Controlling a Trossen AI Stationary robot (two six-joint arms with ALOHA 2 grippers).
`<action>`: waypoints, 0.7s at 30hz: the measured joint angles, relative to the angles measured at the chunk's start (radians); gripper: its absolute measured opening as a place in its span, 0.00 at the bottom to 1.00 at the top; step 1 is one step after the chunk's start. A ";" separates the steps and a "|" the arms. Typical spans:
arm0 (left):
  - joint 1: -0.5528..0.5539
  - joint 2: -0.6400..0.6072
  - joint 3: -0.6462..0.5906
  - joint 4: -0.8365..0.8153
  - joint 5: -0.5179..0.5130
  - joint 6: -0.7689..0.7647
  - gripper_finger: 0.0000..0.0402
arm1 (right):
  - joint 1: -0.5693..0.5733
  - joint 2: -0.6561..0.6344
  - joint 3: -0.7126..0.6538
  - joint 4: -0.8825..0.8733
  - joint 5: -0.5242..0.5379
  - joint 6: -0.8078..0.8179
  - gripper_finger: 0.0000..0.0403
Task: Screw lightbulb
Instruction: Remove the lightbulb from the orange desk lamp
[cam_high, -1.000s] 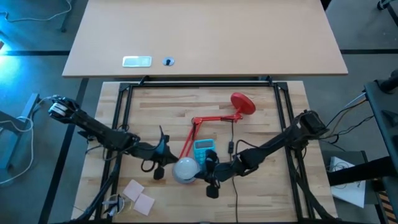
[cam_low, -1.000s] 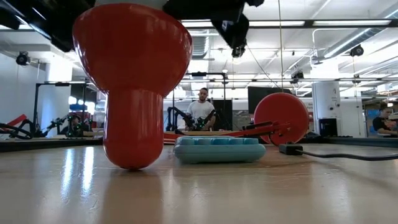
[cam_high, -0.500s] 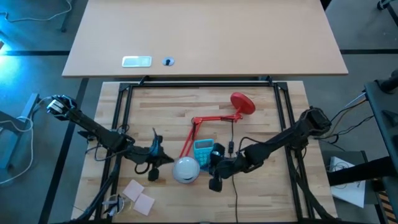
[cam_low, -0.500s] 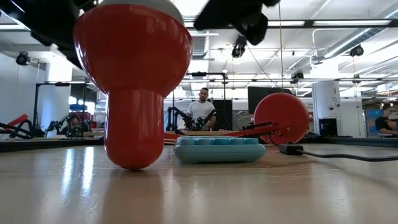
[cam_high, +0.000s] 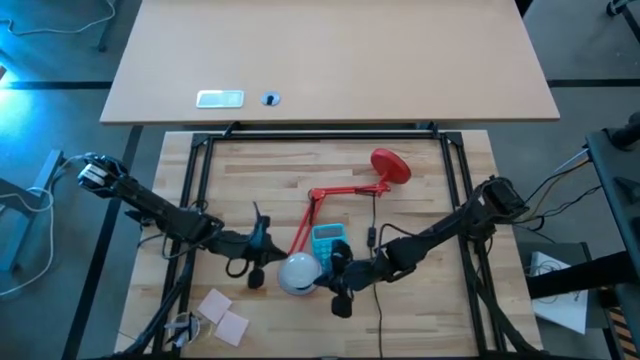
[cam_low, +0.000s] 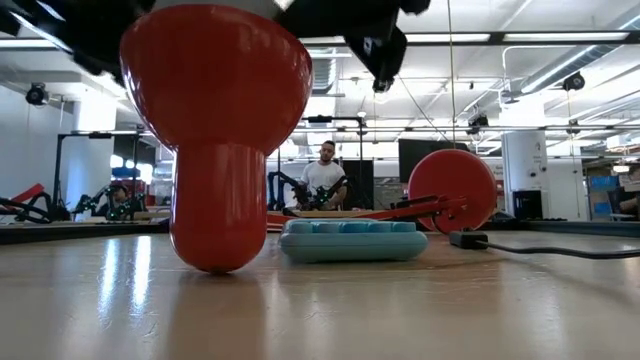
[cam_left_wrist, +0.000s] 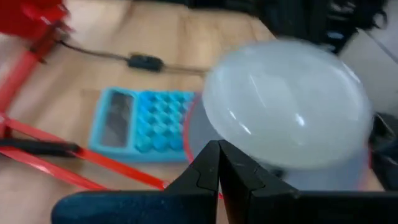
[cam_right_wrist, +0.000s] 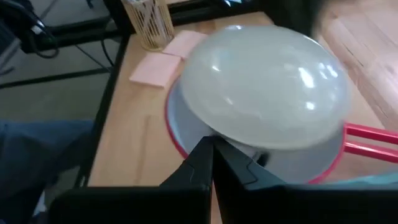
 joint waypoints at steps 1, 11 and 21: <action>-0.011 -0.004 0.002 -0.018 0.013 -0.011 0.00 | -0.002 -0.005 0.000 -0.016 0.009 -0.004 0.00; -0.133 -0.074 0.005 -0.103 -0.045 -0.114 0.00 | -0.005 -0.069 0.000 -0.212 0.148 0.057 0.00; -0.031 -0.029 0.003 -0.063 -0.207 -0.019 0.00 | 0.033 -0.037 0.000 -0.028 0.043 0.060 0.00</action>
